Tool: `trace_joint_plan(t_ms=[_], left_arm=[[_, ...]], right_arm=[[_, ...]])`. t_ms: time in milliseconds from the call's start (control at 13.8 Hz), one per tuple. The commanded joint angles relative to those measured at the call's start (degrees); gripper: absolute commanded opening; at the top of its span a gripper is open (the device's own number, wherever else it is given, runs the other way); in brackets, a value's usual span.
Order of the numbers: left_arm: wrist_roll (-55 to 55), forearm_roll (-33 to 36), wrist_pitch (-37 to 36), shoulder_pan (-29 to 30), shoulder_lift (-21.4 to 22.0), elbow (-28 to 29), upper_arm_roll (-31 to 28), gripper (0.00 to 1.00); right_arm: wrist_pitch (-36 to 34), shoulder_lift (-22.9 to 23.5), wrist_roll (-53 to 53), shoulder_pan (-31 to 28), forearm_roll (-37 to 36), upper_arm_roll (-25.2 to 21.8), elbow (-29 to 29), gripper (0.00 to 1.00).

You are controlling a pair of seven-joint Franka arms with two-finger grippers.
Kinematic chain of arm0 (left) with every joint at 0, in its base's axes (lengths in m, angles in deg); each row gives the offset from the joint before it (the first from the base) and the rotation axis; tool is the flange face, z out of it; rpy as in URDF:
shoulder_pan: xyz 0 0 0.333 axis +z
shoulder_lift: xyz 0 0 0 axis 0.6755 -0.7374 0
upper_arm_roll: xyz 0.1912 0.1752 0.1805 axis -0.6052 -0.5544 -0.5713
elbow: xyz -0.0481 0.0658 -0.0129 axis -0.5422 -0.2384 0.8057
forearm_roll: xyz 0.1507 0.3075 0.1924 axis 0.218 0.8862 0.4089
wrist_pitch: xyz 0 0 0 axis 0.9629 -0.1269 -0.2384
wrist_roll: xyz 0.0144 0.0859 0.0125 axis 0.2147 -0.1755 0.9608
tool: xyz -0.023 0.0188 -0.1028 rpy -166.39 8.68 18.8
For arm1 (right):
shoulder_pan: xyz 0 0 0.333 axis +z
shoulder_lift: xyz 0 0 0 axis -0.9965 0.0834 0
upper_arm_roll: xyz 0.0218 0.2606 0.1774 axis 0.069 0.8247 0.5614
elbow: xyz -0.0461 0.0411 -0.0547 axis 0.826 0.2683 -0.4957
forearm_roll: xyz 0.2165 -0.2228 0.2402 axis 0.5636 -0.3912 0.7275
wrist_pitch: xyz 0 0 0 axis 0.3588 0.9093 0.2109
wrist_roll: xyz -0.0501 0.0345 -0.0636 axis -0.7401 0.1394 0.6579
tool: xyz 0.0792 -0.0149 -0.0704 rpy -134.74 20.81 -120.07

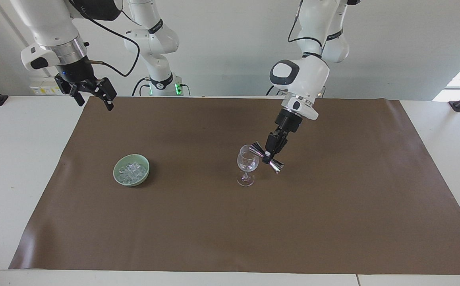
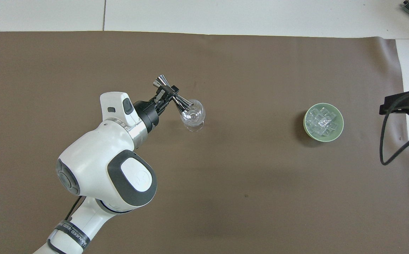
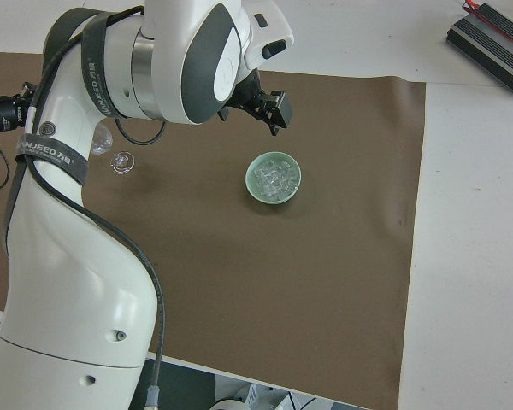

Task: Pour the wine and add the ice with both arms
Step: 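Tilt the jigger over the clear glass with the left gripper to pour, then draw the jigger back with the left gripper while the right gripper reaches the bowl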

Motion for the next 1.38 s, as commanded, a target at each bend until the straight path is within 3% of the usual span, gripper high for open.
trace_joint_plan(t_ms=[0, 653, 943, 1306], left_arm=[[-2.5, 0.7, 2.1, -1.8, 0.1, 0.6, -0.9, 0.00], [-7.6, 0.7, 2.9, -2.5, 0.1, 0.4, -0.9, 0.00], [-8.0, 0.7, 2.9, -2.6, 0.1, 0.4, -0.8, 0.00], [-6.8, 0.1, 1.3, -1.8, -0.3, -0.9, -0.7, 0.00]], right_arm=[[0.0, -0.4, 0.6, -0.5, 1.5, 0.3, -0.5, 1.00], [-0.4, -0.6, 1.3, -0.6, 1.4, 0.2, -1.0, 1.00], [2.9, -3.1, 3.1, -0.5, 1.5, 0.3, -6.5, 1.00], [3.2, -3.2, 3.1, -0.5, 1.5, 0.3, -6.9, 1.00]])
